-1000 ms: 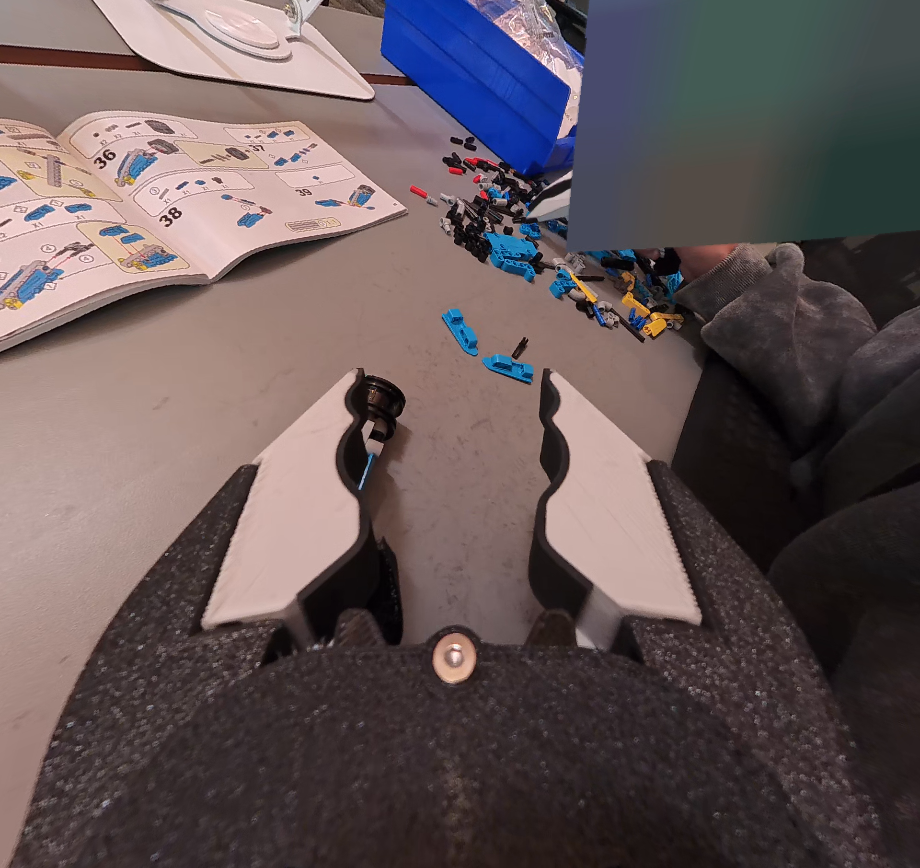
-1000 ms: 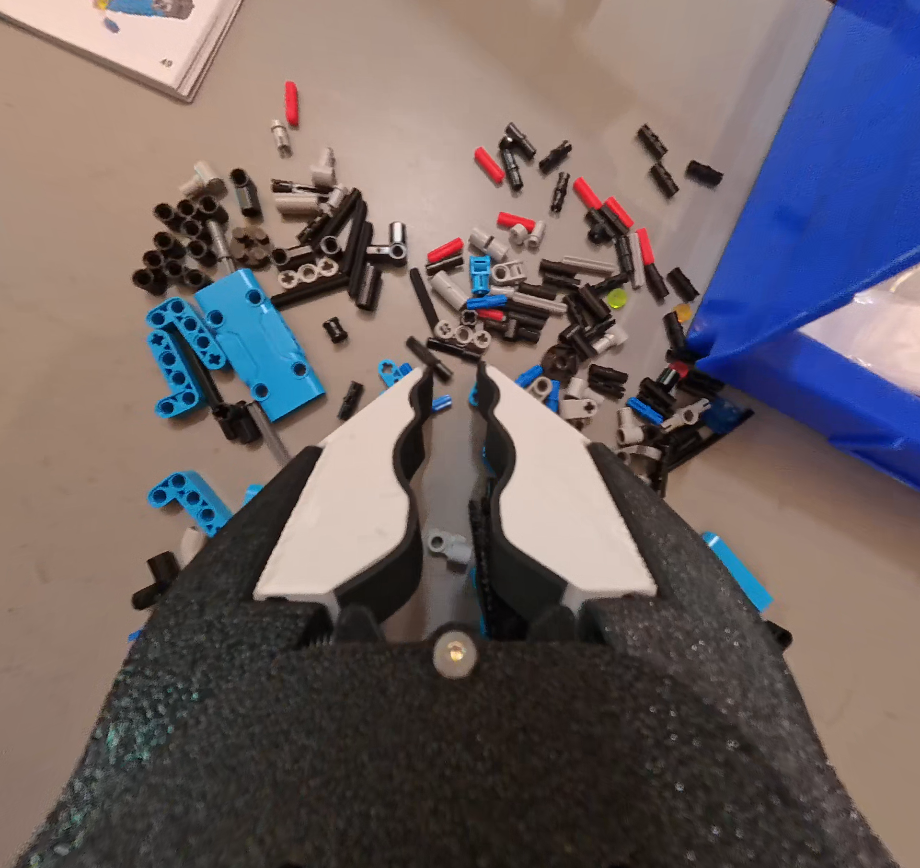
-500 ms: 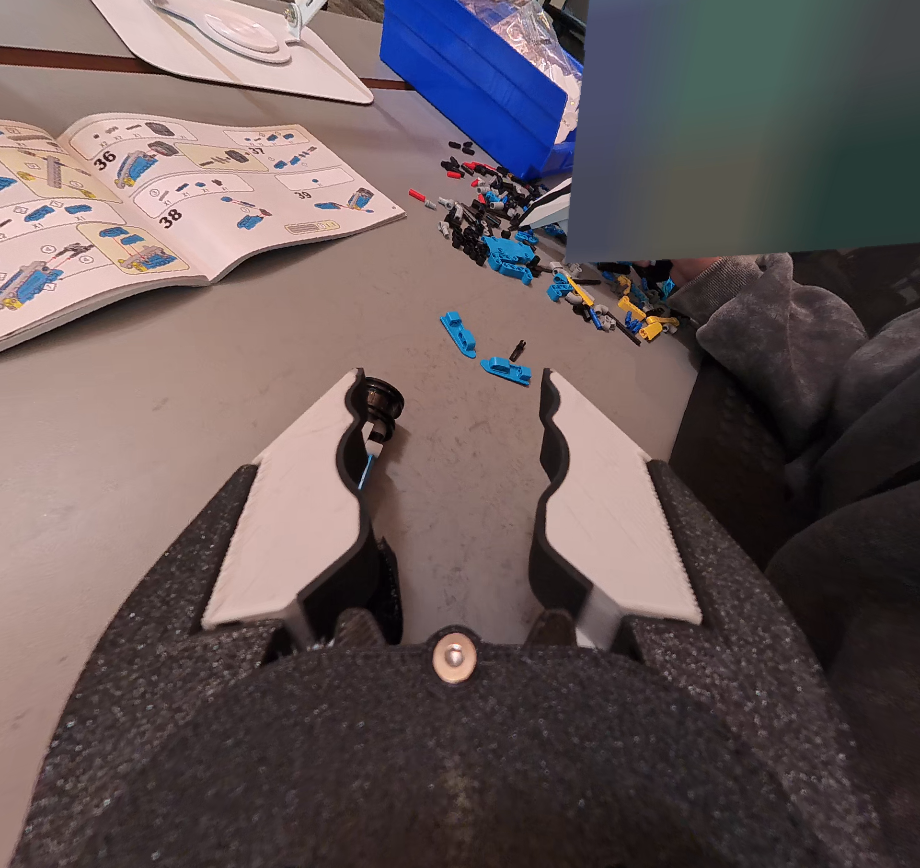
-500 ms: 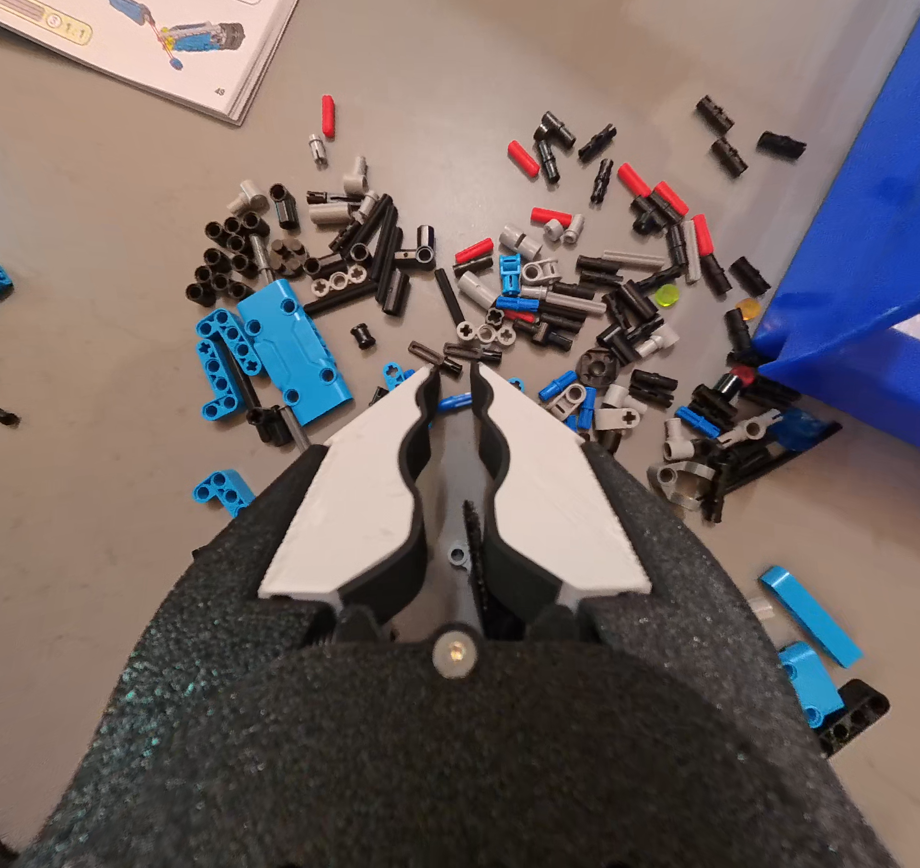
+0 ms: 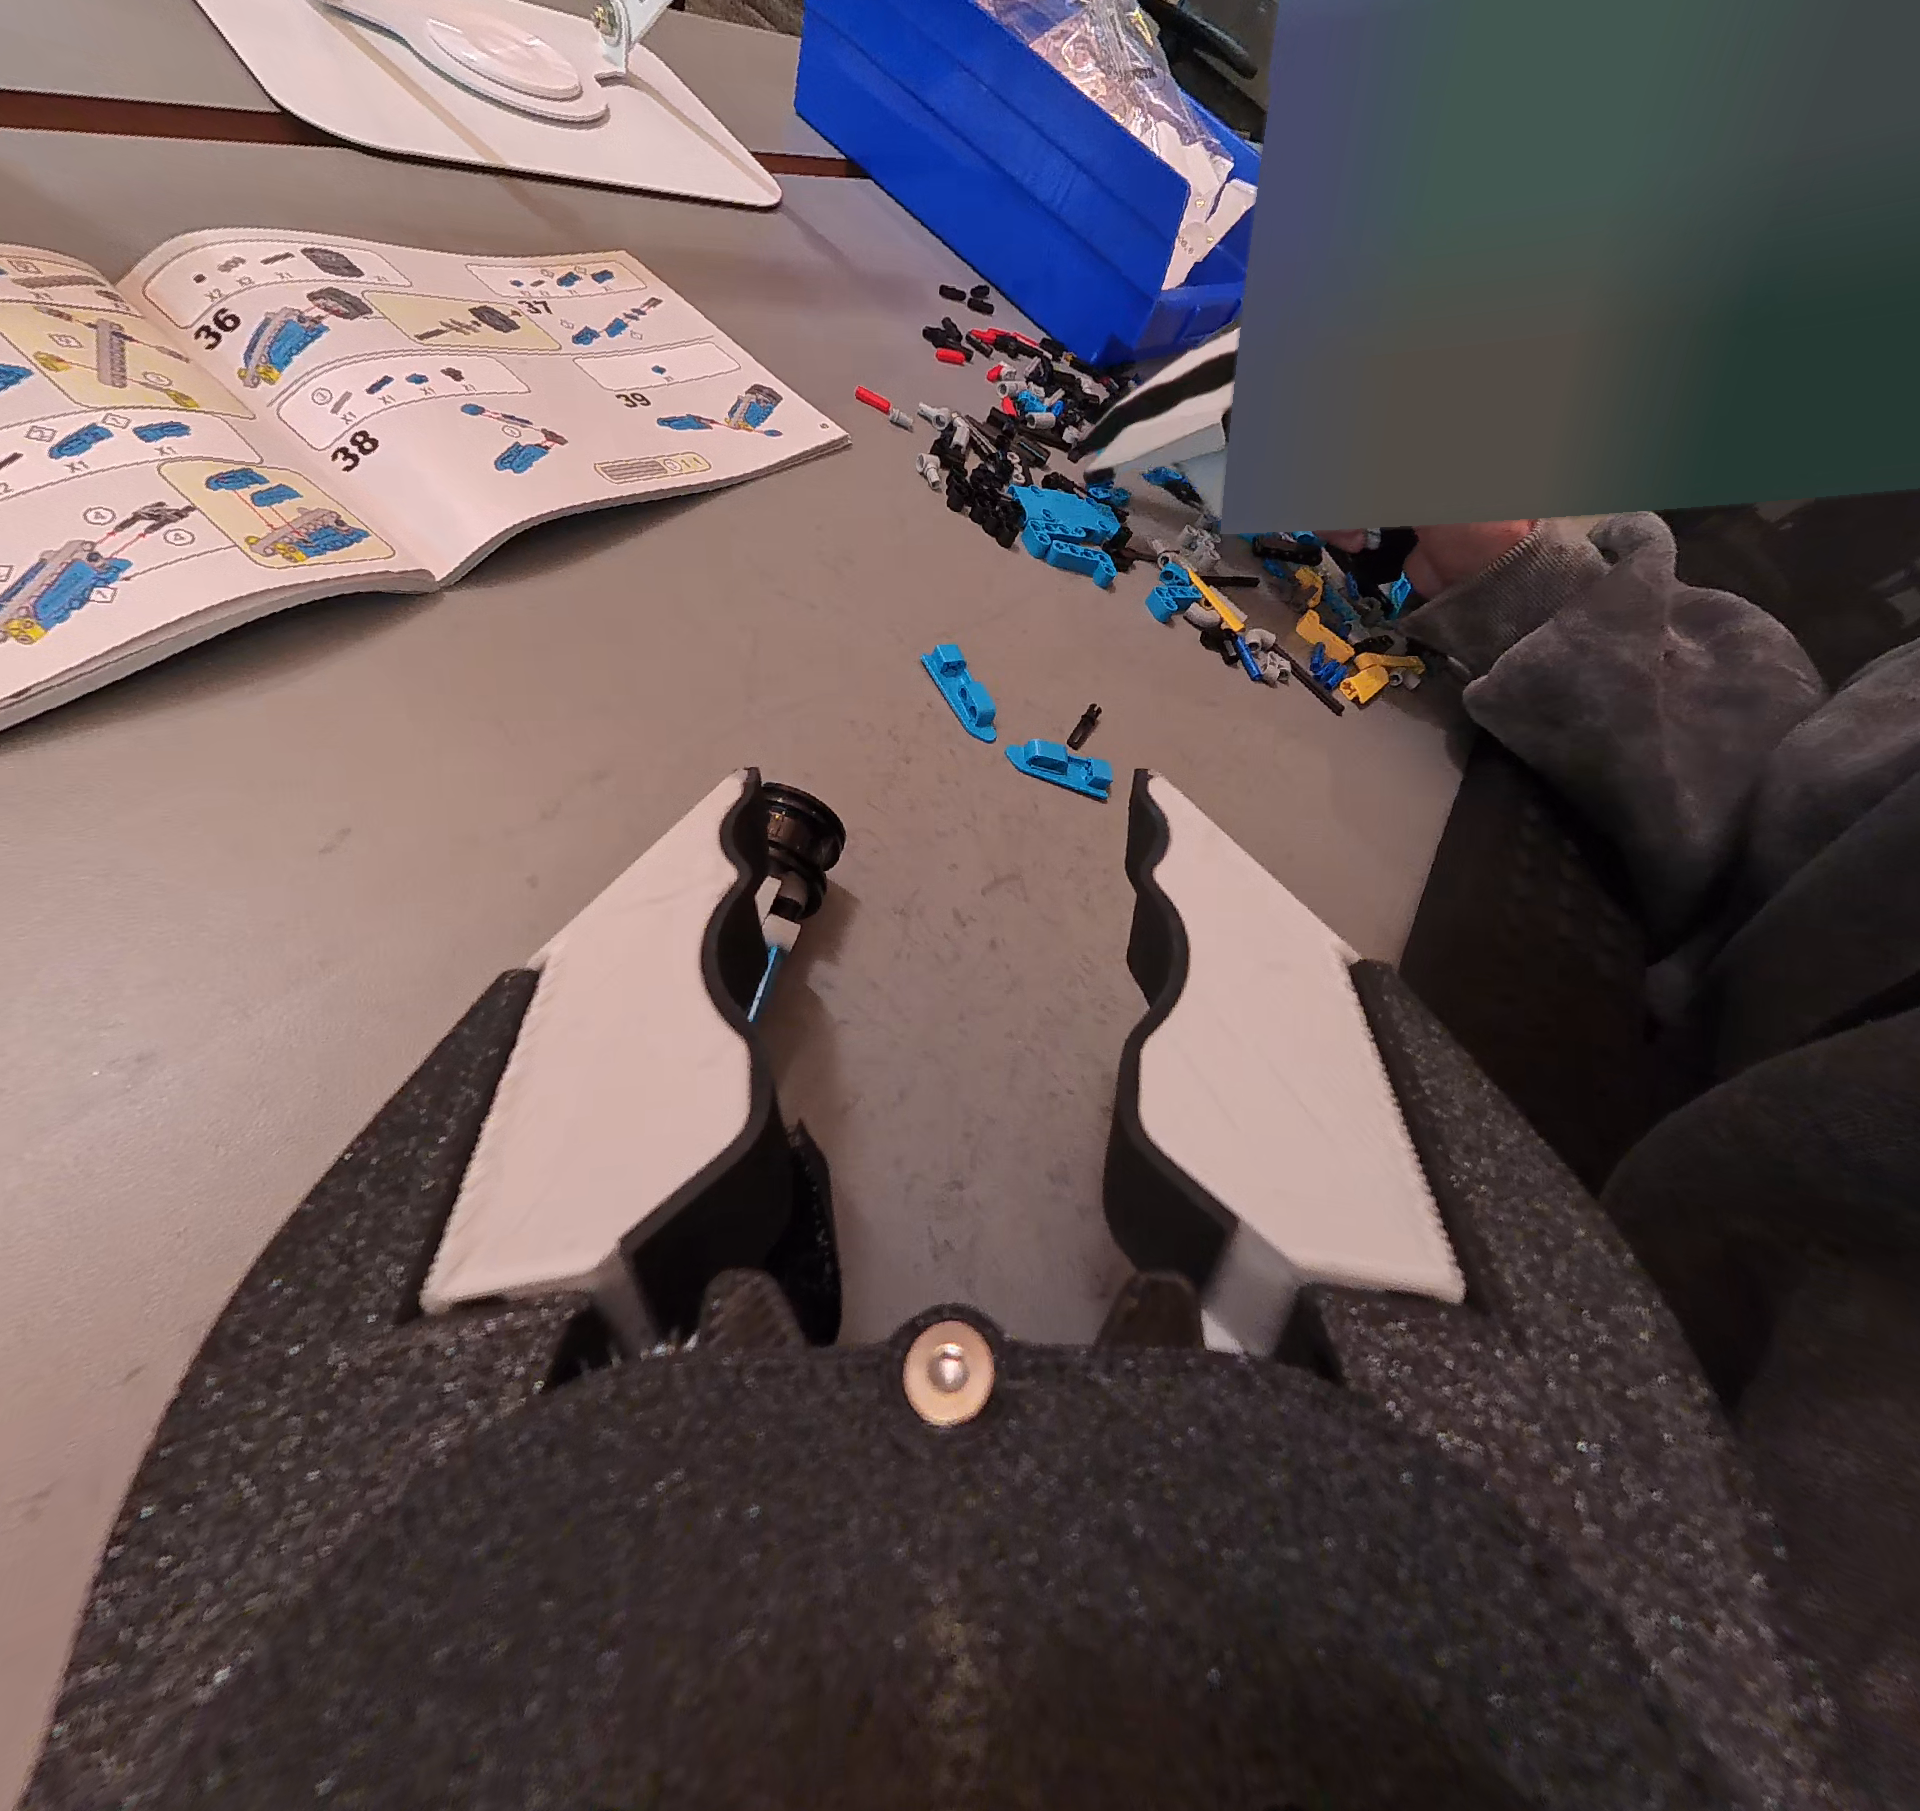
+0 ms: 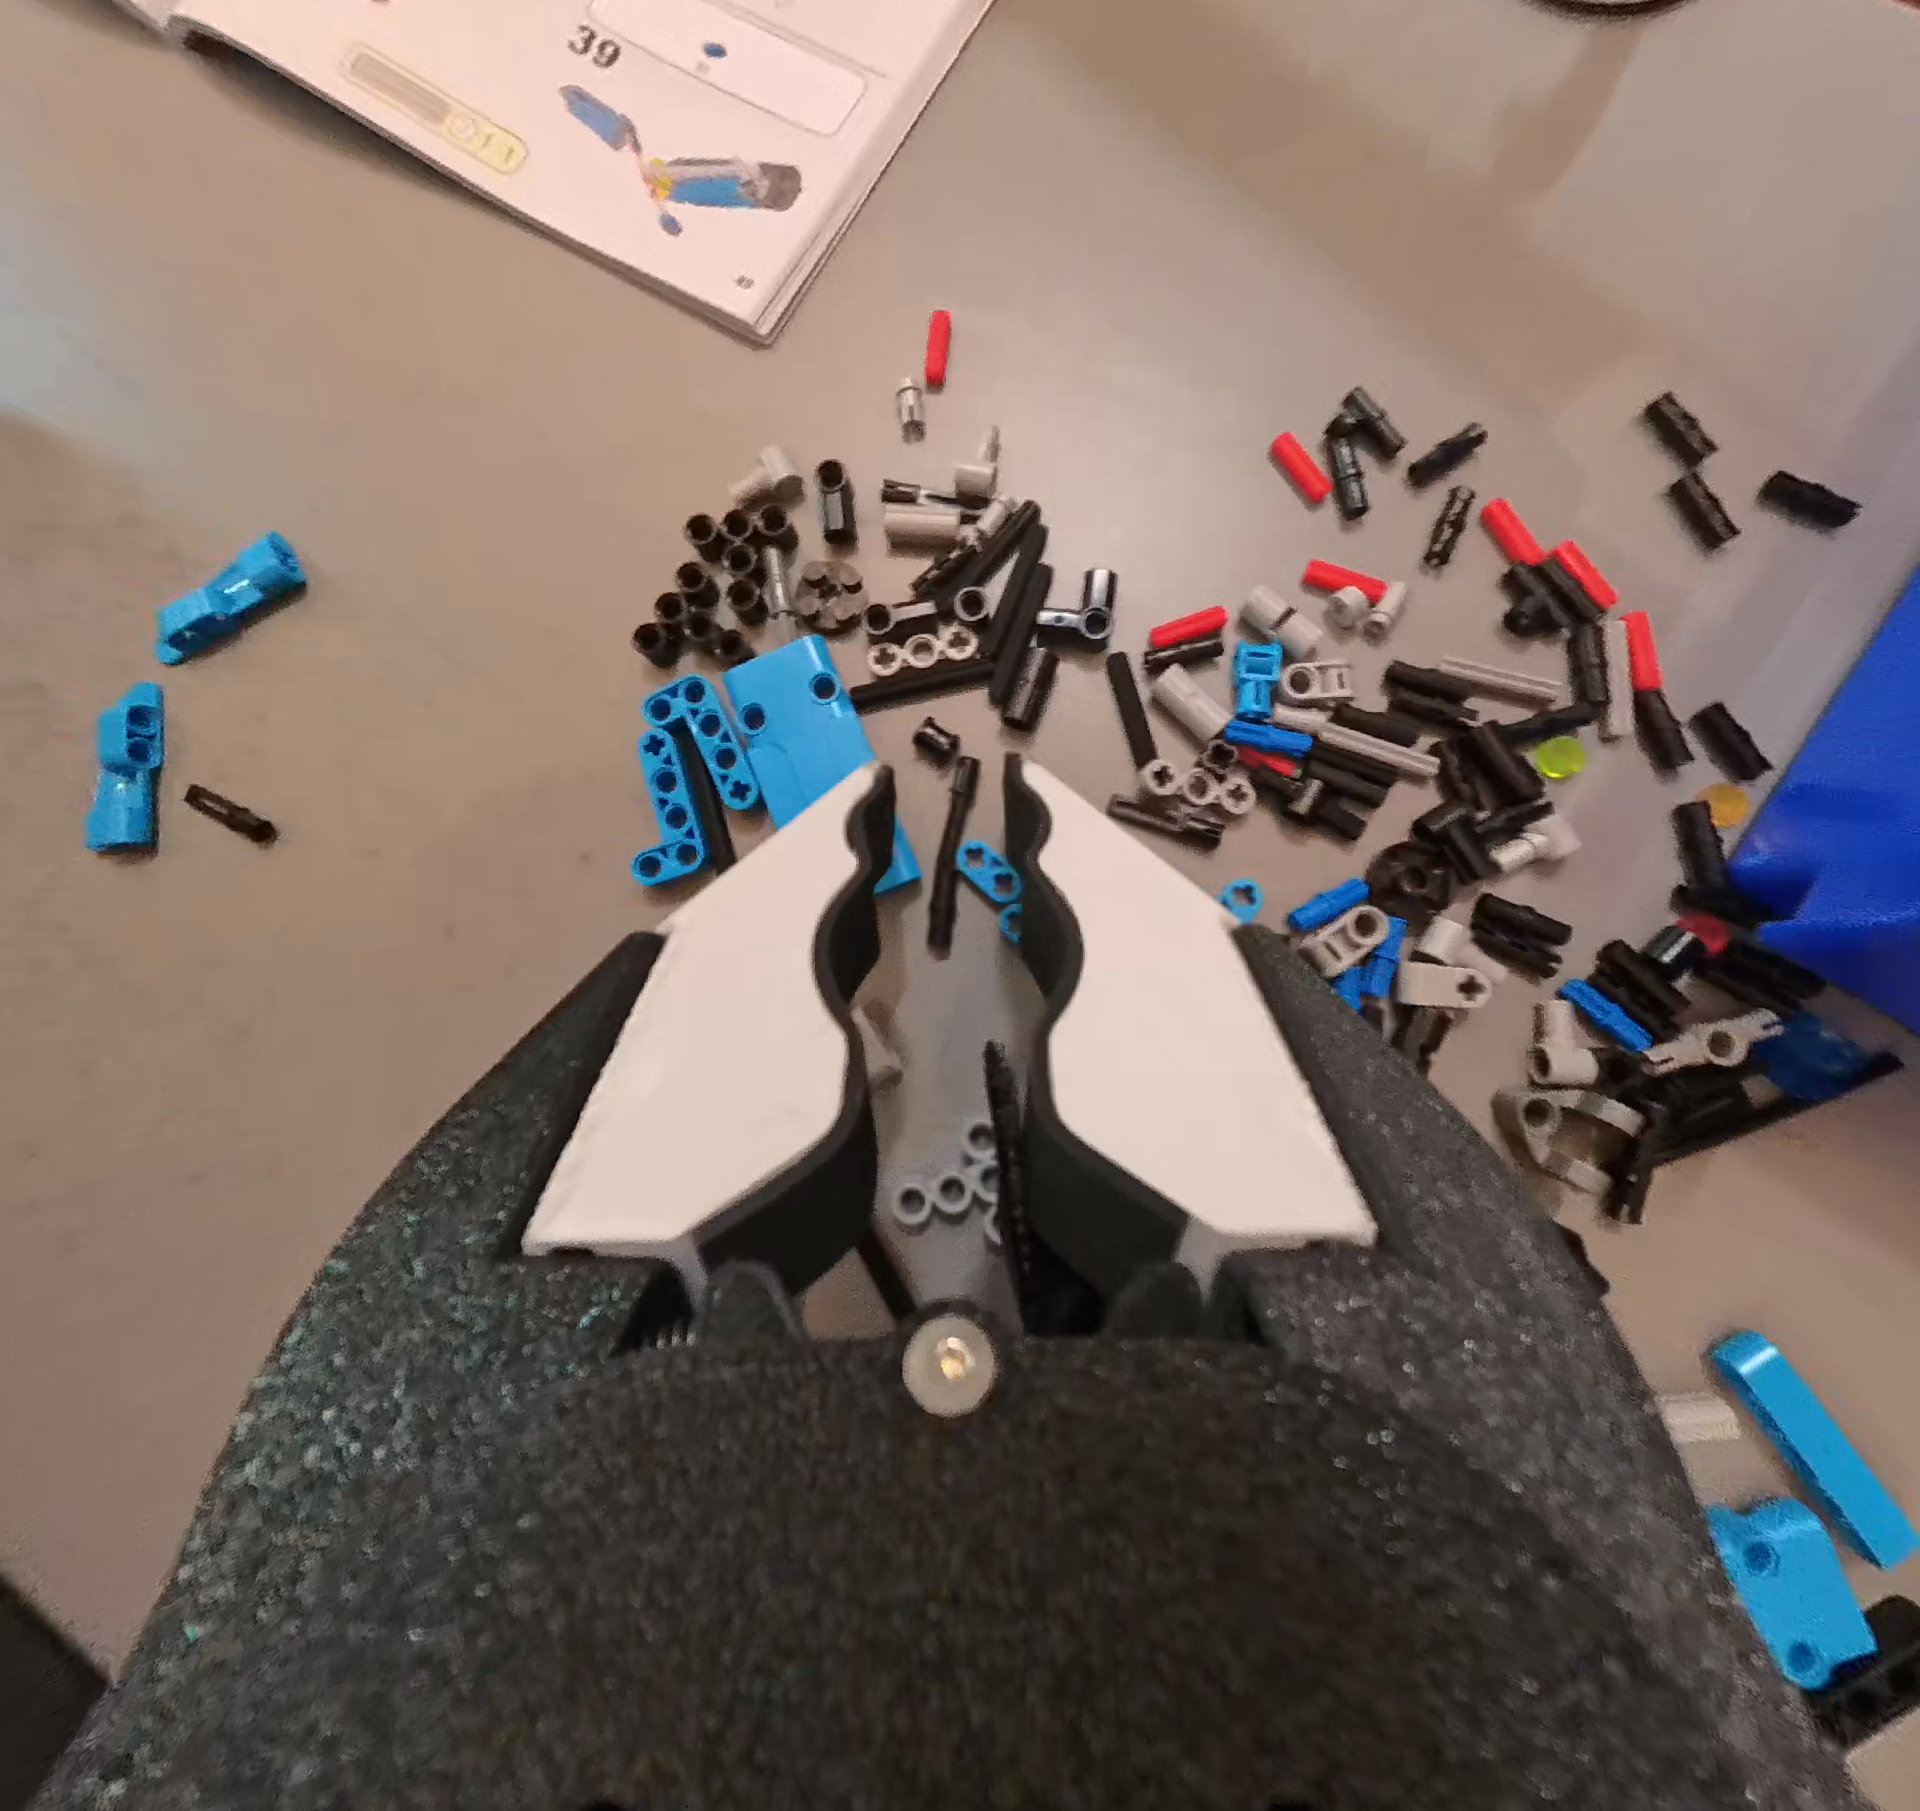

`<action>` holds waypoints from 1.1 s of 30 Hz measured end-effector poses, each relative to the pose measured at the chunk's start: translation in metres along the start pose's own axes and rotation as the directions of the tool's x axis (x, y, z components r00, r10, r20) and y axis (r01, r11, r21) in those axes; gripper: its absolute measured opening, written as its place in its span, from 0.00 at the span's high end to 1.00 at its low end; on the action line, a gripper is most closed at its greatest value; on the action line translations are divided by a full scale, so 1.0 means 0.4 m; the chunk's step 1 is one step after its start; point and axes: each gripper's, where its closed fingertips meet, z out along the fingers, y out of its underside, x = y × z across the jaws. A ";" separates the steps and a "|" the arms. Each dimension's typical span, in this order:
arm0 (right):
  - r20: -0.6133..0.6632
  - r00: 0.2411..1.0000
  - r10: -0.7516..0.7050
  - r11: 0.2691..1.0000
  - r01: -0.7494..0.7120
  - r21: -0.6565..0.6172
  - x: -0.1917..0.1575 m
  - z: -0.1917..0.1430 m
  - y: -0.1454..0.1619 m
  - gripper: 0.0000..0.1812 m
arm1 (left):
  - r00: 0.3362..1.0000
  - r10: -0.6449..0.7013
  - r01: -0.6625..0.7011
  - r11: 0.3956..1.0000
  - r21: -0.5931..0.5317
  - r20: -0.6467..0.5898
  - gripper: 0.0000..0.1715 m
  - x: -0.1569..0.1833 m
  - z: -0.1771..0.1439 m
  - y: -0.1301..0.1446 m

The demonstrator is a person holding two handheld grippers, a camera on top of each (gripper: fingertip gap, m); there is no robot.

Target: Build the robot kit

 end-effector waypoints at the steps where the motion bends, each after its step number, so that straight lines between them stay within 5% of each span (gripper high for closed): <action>1: -0.003 1.000 -0.012 1.000 0.012 -0.012 -0.004 0.003 0.004 0.89 | 1.000 0.000 0.000 1.000 0.000 0.000 0.60 0.000 0.000 0.000; 17: 0.079 0.985 0.151 0.988 -0.147 -0.049 -0.003 0.025 0.025 0.97 | 1.000 0.004 -0.004 1.000 0.003 -0.005 0.60 0.003 0.000 -0.001; 22: 0.080 0.990 0.115 0.991 -0.119 0.058 -0.012 -0.012 -0.026 0.97 | 1.000 -0.001 0.001 1.000 0.007 -0.004 0.60 0.001 -0.002 -0.003; 28: 0.185 0.974 -0.133 0.972 0.092 0.216 -0.185 -0.068 -0.108 0.97 | 1.000 0.008 -0.008 1.000 0.010 0.012 0.60 -0.006 -0.002 -0.003; 33: 0.400 0.864 -0.305 0.951 0.252 0.181 -0.387 -0.053 -0.066 0.97 | 1.000 0.009 -0.009 1.000 0.022 0.024 0.60 -0.012 -0.005 -0.009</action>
